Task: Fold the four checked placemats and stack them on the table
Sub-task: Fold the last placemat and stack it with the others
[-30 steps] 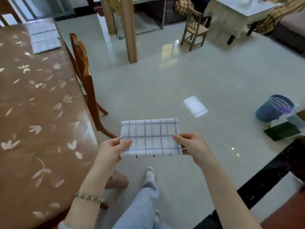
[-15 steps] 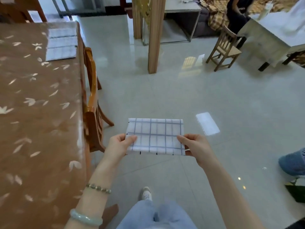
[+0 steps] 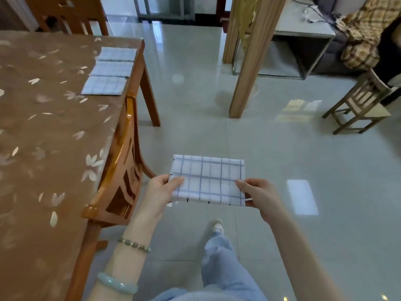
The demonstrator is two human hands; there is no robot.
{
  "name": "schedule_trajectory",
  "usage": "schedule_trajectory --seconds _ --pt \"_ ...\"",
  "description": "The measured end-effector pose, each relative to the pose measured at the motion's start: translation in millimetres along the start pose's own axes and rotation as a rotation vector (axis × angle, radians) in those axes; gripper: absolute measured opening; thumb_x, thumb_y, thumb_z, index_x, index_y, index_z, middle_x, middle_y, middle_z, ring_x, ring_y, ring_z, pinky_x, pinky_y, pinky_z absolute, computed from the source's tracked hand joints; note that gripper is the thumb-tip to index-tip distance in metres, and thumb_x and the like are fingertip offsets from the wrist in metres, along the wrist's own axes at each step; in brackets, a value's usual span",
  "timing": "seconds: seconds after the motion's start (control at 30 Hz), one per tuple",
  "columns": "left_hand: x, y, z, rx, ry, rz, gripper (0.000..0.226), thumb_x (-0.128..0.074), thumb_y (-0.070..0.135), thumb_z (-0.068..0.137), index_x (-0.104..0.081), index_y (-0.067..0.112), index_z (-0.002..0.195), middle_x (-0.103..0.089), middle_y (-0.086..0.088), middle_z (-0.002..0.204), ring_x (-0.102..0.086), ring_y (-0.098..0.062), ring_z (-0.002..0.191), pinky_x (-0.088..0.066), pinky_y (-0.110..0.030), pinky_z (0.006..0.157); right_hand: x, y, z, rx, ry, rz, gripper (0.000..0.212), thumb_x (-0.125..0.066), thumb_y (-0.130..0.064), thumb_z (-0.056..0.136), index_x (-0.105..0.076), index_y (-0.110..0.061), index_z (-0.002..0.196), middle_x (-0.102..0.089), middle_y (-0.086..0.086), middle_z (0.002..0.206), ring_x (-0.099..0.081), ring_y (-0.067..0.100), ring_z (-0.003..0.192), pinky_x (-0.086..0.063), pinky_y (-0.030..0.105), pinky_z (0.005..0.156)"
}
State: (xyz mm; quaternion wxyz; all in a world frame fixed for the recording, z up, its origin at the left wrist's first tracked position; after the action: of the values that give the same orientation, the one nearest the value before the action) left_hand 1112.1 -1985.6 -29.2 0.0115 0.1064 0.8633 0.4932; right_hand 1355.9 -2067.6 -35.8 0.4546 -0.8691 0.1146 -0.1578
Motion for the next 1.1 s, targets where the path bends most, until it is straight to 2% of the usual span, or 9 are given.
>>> schedule_trajectory --seconds 0.1,0.2,0.4,0.53,0.67,0.8,0.93,1.0,1.1 --pt "-22.4 28.6 37.6 0.008 0.078 -0.048 0.01 -0.063 0.012 0.09 -0.07 0.005 0.085 -0.07 0.004 0.062 -0.065 -0.01 0.058 -0.05 -0.019 0.052 15.2 -43.4 55.8 0.022 -0.057 -0.044 0.019 -0.063 -0.014 0.089 -0.063 0.001 0.077 -0.061 0.009 0.069 -0.063 0.018 0.059 -0.056 0.028 0.057" --pt "-39.1 58.3 72.0 0.005 0.146 -0.086 0.01 -0.063 0.013 0.09 -0.068 0.005 0.086 -0.068 0.003 0.064 -0.062 -0.001 0.051 -0.048 -0.015 0.049 27.1 -88.6 104.9 0.057 -0.103 -0.107 0.02 -0.063 -0.016 0.089 -0.064 -0.001 0.076 -0.064 0.008 0.071 -0.065 0.019 0.063 -0.057 0.033 0.064" --pt "-54.3 112.9 137.3 -0.017 0.21 -0.164 0.01 -0.061 0.013 0.09 -0.068 0.008 0.084 -0.07 0.008 0.059 -0.064 -0.004 0.054 -0.047 -0.014 0.048 24.5 -156.7 191.8 0.093 -0.178 -0.14 0.021 -0.064 -0.016 0.089 -0.063 -0.003 0.072 -0.065 0.008 0.07 -0.065 0.016 0.059 -0.053 0.027 0.055" --pt "-49.4 144.0 193.1 -0.017 0.231 -0.193 0.009 -0.061 0.014 0.091 -0.068 0.009 0.088 -0.073 0.005 0.068 -0.068 -0.004 0.06 -0.052 -0.017 0.056 1.7 -192.5 254.9 0.096 -0.228 -0.157 0.022 -0.065 -0.017 0.088 -0.064 -0.007 0.068 -0.065 0.007 0.068 -0.064 0.018 0.061 -0.052 0.029 0.058" --pt "-34.3 176.9 264.1 -0.037 0.278 -0.221 0.01 -0.06 0.013 0.092 -0.067 0.008 0.086 -0.071 0.006 0.065 -0.065 0.001 0.056 -0.049 -0.014 0.051 -28.9 -241.0 323.7 0.126 -0.251 -0.168 0.026 -0.065 -0.016 0.088 -0.063 -0.01 0.063 -0.064 0.003 0.062 -0.062 0.015 0.057 -0.05 0.026 0.054" --pt "-12.6 211.7 336.4 -0.008 0.31 -0.229 0.01 -0.063 0.014 0.09 -0.07 0.011 0.083 -0.072 0.006 0.067 -0.066 -0.009 0.064 -0.045 -0.022 0.059 -63.2 -291.1 392.4 0.123 -0.268 -0.188 0.021 -0.065 -0.015 0.088 -0.067 -0.003 0.07 -0.066 0.002 0.062 -0.064 0.012 0.054 -0.052 0.025 0.053" --pt "16.7 251.5 398.4 0.005 0.353 -0.221 0.011 -0.064 0.014 0.089 -0.072 0.008 0.085 -0.074 -0.004 0.08 -0.068 -0.025 0.08 -0.052 -0.037 0.073 -101.9 -343.2 450.8 0.141 -0.304 -0.207 0.026 -0.067 -0.019 0.087 -0.069 0.007 0.084 -0.069 0.016 0.076 -0.066 0.022 0.065 -0.056 0.035 0.067" --pt "29.8 266.5 424.3 0.009 0.364 -0.229 0.013 -0.064 0.017 0.089 -0.073 0.008 0.087 -0.075 -0.008 0.088 -0.07 -0.029 0.091 -0.053 -0.046 0.085 -120.8 -365.8 475.5 0.139 -0.324 -0.211 0.026 -0.067 -0.019 0.087 -0.069 0.006 0.085 -0.07 0.014 0.077 -0.066 0.021 0.065 -0.056 0.033 0.064" --pt "45.6 281.3 457.1 0.027 0.375 -0.247 0.014 -0.064 0.02 0.09 -0.074 0.01 0.089 -0.076 -0.006 0.092 -0.07 -0.028 0.094 -0.053 -0.048 0.089 -148.0 -393.4 507.0 0.13 -0.374 -0.237 0.029 -0.066 -0.02 0.087 -0.066 0.009 0.086 -0.067 0.01 0.073 -0.064 0.018 0.062 -0.052 0.025 0.056"
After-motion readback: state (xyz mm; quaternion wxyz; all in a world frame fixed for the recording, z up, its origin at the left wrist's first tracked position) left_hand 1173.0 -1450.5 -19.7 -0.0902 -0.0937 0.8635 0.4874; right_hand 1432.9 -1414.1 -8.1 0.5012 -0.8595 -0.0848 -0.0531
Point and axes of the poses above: each hand's wrist, its own z-axis towards the middle knuckle, its own x-axis out of the back of the hand, y = z × x, the point moved 9 cm from there along z, towards the middle knuckle
